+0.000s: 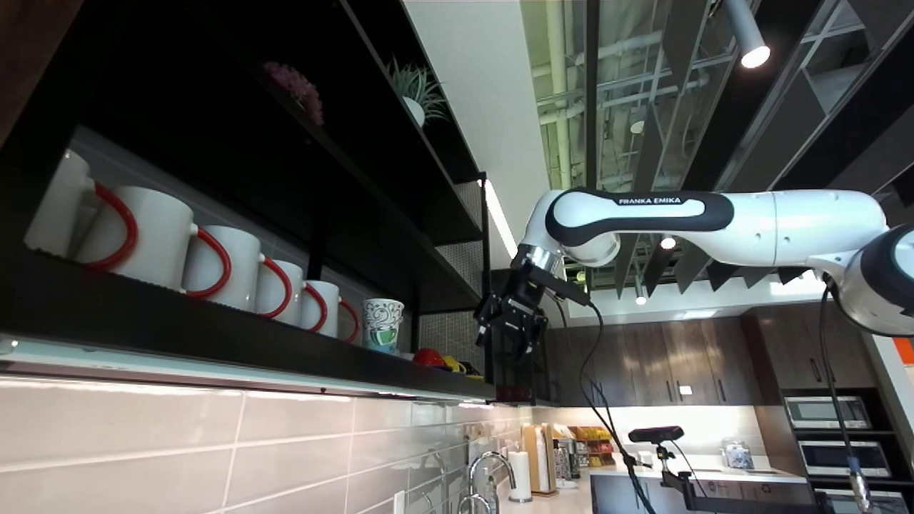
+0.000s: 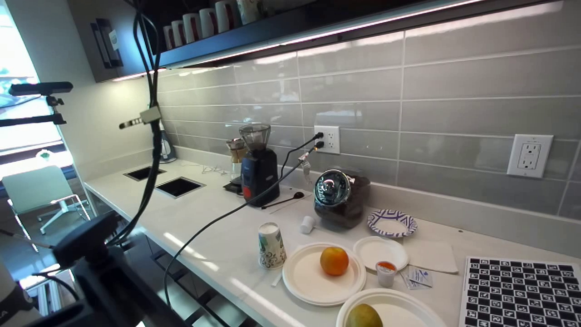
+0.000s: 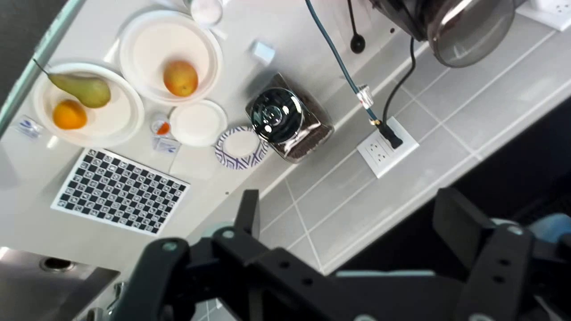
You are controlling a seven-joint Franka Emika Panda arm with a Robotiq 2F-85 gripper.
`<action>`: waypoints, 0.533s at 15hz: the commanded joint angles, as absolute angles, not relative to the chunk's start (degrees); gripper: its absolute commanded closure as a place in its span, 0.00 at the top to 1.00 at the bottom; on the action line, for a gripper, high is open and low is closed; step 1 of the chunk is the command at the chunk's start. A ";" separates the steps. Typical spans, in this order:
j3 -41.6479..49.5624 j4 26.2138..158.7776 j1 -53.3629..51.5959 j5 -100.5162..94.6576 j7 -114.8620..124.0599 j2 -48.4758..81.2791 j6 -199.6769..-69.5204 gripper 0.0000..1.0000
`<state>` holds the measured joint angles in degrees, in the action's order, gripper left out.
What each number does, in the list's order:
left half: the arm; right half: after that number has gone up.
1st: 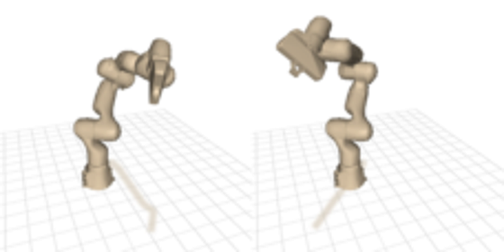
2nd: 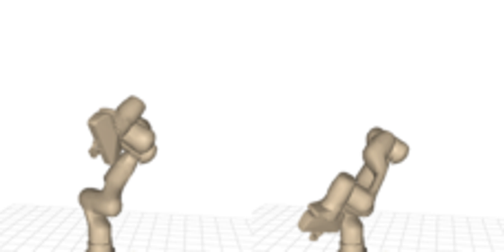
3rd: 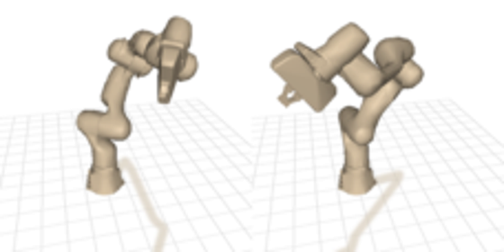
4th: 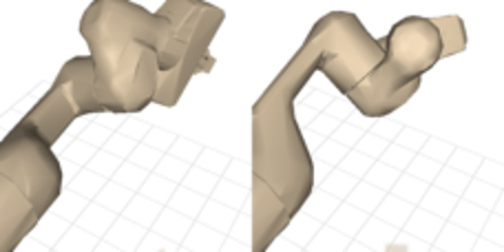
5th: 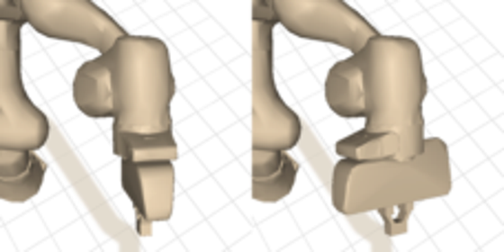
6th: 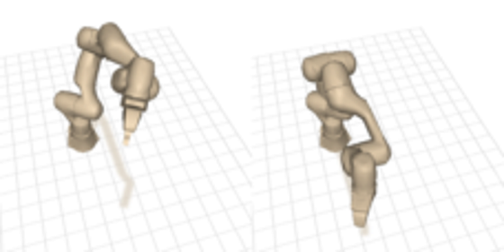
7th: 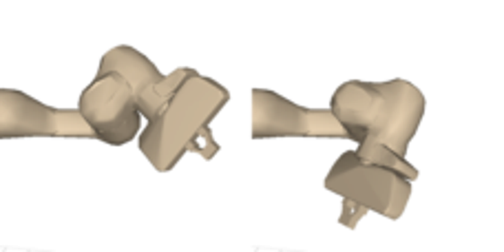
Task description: Pick up the two cups from the counter and put them on the shelf
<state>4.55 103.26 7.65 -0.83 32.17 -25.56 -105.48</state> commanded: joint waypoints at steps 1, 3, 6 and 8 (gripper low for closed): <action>5.48 117.30 9.23 1.23 28.57 -32.70 -109.09 1.00; 6.18 123.71 10.21 1.83 27.47 -34.84 -110.54 1.00; 8.08 133.64 12.70 3.89 28.22 -36.55 -114.70 1.00; 9.35 136.94 14.86 5.97 29.86 -35.30 -115.81 1.00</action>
